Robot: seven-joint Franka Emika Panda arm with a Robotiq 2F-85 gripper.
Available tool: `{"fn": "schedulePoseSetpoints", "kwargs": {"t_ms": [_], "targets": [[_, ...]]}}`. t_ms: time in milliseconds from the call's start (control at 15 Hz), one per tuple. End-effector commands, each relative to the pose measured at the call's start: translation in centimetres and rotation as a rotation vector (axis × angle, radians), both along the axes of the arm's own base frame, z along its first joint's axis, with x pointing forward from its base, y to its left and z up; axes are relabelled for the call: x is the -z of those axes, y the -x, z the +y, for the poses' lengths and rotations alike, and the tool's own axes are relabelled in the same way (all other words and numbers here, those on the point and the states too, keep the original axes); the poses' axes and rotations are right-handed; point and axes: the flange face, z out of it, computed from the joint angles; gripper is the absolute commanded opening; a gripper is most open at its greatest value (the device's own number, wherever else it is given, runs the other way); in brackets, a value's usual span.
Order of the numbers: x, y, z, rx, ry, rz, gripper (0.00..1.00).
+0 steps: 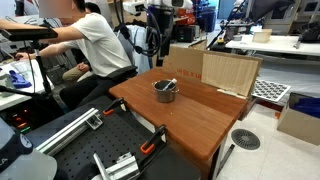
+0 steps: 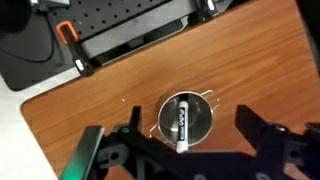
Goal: Remove the marker from the silver cup and place it on the table
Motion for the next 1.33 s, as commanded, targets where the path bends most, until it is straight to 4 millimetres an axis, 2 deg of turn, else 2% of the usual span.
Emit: {"fn": "schedulePoseSetpoints", "kwargs": {"t_ms": [0, 533, 1267], "targets": [[1.9, -2.6, -0.3, 0.074, -0.045, 0.004, 1.00], [7.4, -6.9, -1.1, 0.184, 0.004, 0.088, 1.00], [11.8, -8.9, 0.7, 0.191, 0.070, 0.128, 1.00]]}}
